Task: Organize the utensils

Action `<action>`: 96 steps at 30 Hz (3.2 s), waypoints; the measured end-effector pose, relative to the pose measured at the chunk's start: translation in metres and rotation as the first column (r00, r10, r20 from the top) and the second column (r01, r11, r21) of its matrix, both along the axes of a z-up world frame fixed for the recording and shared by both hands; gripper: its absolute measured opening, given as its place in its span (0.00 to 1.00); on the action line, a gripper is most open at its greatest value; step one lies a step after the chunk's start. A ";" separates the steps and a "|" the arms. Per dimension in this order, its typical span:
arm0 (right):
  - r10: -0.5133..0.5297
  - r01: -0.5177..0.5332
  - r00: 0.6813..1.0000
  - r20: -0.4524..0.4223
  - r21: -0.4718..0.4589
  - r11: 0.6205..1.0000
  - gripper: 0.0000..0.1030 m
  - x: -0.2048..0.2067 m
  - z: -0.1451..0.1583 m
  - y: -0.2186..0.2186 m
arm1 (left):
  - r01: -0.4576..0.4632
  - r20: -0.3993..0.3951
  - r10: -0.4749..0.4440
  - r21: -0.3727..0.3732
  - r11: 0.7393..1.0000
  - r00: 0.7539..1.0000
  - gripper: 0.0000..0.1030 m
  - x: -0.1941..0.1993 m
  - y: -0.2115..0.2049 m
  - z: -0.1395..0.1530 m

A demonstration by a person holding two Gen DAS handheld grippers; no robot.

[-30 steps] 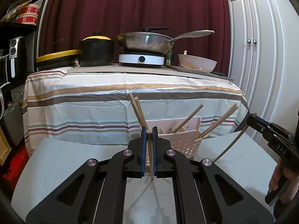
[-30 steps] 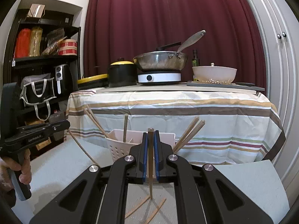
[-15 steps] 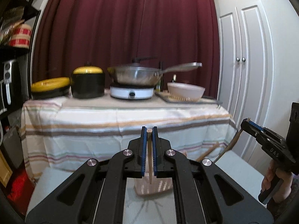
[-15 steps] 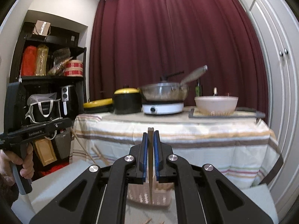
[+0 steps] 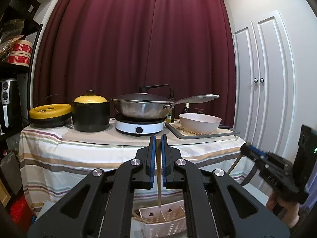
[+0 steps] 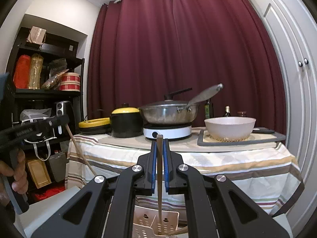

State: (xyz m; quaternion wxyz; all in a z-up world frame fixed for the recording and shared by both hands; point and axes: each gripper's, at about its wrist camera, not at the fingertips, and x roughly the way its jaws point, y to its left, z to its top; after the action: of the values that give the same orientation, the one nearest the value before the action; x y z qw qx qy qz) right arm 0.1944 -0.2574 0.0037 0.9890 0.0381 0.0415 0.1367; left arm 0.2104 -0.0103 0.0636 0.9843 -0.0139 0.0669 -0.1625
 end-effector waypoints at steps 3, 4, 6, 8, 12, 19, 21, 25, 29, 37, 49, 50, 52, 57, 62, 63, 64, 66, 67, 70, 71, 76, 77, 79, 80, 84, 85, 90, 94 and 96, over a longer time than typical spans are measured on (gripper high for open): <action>-0.004 0.004 0.999 -0.037 -0.004 1.000 0.07 0.013 -0.016 0.003 | -0.002 -0.031 0.002 0.010 1.000 1.000 0.06 0.011 -0.004 -0.014; -0.006 0.006 0.999 -0.049 -0.007 1.000 0.07 0.016 -0.021 0.004 | -0.006 -0.042 0.007 0.015 1.000 0.999 0.06 0.014 -0.005 -0.021; -0.011 0.010 0.997 -0.077 -0.019 1.000 0.07 0.024 -0.036 0.008 | -0.006 -0.080 0.008 0.022 1.000 0.997 0.06 0.023 -0.008 -0.041; -0.012 0.008 0.994 -0.109 -0.036 0.999 0.07 0.029 -0.050 0.013 | -0.009 -0.115 0.012 0.028 1.000 0.993 0.06 0.030 -0.010 -0.059; -0.007 0.000 0.987 -0.161 -0.044 0.999 0.07 0.035 -0.069 0.016 | 0.004 -0.192 0.002 0.029 1.000 0.981 0.07 0.042 -0.013 -0.094; -0.032 0.024 0.986 -0.161 -0.051 0.998 0.47 0.019 -0.077 0.016 | -0.003 -0.213 0.007 0.017 1.000 0.977 0.49 0.033 -0.013 -0.112; -0.042 0.033 0.989 -0.143 -0.065 0.997 0.51 0.011 -0.073 0.017 | -0.006 -0.196 0.010 0.025 1.000 0.981 0.57 0.025 -0.013 -0.110; -0.041 0.033 0.990 -0.137 -0.060 0.998 0.56 -0.014 -0.071 0.016 | -0.017 -0.155 0.024 0.048 0.999 0.988 0.65 -0.001 -0.013 -0.107; -0.048 0.041 0.987 -0.150 -0.049 0.998 0.57 -0.041 -0.078 0.014 | -0.036 -0.136 0.045 0.064 0.997 0.990 0.66 -0.029 -0.011 -0.113; -0.077 0.060 0.970 -0.231 -0.083 0.995 0.57 -0.102 -0.127 0.021 | -0.103 -0.185 0.120 0.096 0.990 0.975 0.66 -0.085 0.004 -0.159; -0.109 0.068 0.930 -0.351 -0.126 0.990 0.57 -0.166 -0.211 0.041 | -0.171 -0.306 0.207 0.140 0.975 0.929 0.66 -0.146 0.029 -0.241; -0.105 0.063 0.926 -0.362 -0.125 0.990 0.57 -0.171 -0.218 0.043 | -0.172 -0.316 0.210 0.144 0.974 0.925 0.66 -0.151 0.031 -0.248; -0.098 0.055 0.921 -0.377 -0.124 0.991 0.57 -0.177 -0.227 0.046 | -0.175 -0.331 0.215 0.148 0.973 0.919 0.66 -0.158 0.033 -0.257; -0.079 0.025 0.914 -0.398 -0.138 0.990 0.57 -0.187 -0.242 0.055 | -0.192 -0.357 0.234 0.149 0.970 0.905 0.66 -0.171 0.038 -0.273; -0.063 -0.005 0.902 -0.428 -0.157 0.988 0.57 -0.188 -0.253 0.062 | -0.192 -0.376 0.232 0.142 0.971 0.897 0.66 -0.176 0.038 -0.281; -0.065 -0.008 0.898 -0.434 -0.164 0.987 0.57 -0.188 -0.256 0.064 | -0.188 -0.378 0.228 0.142 0.972 0.897 0.66 -0.176 0.037 -0.282; -0.067 -0.010 0.894 -0.442 -0.170 0.985 0.57 -0.188 -0.259 0.064 | -0.181 -0.382 0.222 0.141 0.973 0.897 0.66 -0.177 0.035 -0.284; -0.074 -0.005 0.888 -0.454 -0.171 0.985 0.57 -0.189 -0.263 0.062 | -0.166 -0.389 0.207 0.136 0.977 0.897 0.66 -0.179 0.030 -0.286; -0.082 0.004 0.887 -0.454 -0.168 0.986 0.57 -0.191 -0.264 0.059 | -0.155 -0.394 0.196 0.133 0.979 0.898 0.66 -0.180 0.026 -0.288; -0.111 0.040 0.887 -0.448 -0.164 0.986 0.54 -0.192 -0.262 0.049 | -0.126 -0.406 0.169 0.131 0.983 0.898 0.66 -0.183 0.014 -0.293; -0.119 0.051 0.886 -0.447 -0.160 0.986 0.53 -0.193 -0.262 0.045 | -0.116 -0.412 0.159 0.128 0.985 0.897 0.66 -0.183 0.011 -0.295; -0.150 0.099 0.878 -0.454 -0.134 0.986 0.46 -0.193 -0.262 0.025 | -0.060 -0.429 0.103 0.113 0.992 0.897 0.66 -0.187 -0.009 -0.306; -0.151 0.104 0.877 -0.455 -0.128 0.986 0.43 -0.193 -0.262 0.021 | -0.049 -0.429 0.092 0.112 0.993 0.898 0.66 -0.188 -0.012 -0.308; -0.146 0.102 0.877 -0.457 -0.118 0.988 0.41 -0.192 -0.263 0.019 | -0.028 -0.435 0.078 0.121 0.992 0.897 0.66 -0.188 -0.020 -0.313; -0.142 0.100 0.878 -0.458 -0.116 0.988 0.39 -0.192 -0.264 0.019 | -0.021 -0.439 0.075 0.126 0.992 0.895 0.66 -0.188 -0.023 -0.315; -0.122 0.081 0.882 -0.454 -0.108 0.991 0.34 -0.193 -0.264 0.020 | -0.029 -0.427 0.072 0.105 0.994 0.901 0.66 -0.194 -0.027 -0.315; -0.120 0.078 0.883 -0.455 -0.109 0.991 0.33 -0.192 -0.265 0.020 | -0.031 -0.421 0.070 0.098 0.995 0.905 0.66 -0.196 -0.027 -0.313; -0.105 0.067 0.879 -0.465 -0.097 0.993 0.26 -0.190 -0.268 0.018 | 0.011 -0.411 0.034 0.106 0.994 0.911 0.58 -0.198 -0.038 -0.314; -0.099 0.065 0.879 -0.466 -0.090 0.994 0.24 -0.190 -0.268 0.017 | 0.044 -0.441 0.019 0.133 0.990 0.897 0.51 -0.194 -0.049 -0.325; -0.099 0.064 0.880 -0.465 -0.090 0.994 0.24 -0.190 -0.268 0.016 | 0.047 -0.446 0.020 0.139 0.989 0.895 0.47 -0.193 -0.052 -0.327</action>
State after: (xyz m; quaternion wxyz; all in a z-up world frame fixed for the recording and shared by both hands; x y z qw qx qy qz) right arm 0.0043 -0.2410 -0.2646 0.9553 0.0362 0.2823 0.0803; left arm 0.0179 -0.0621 -0.2633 0.9398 0.0217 0.3028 -0.1567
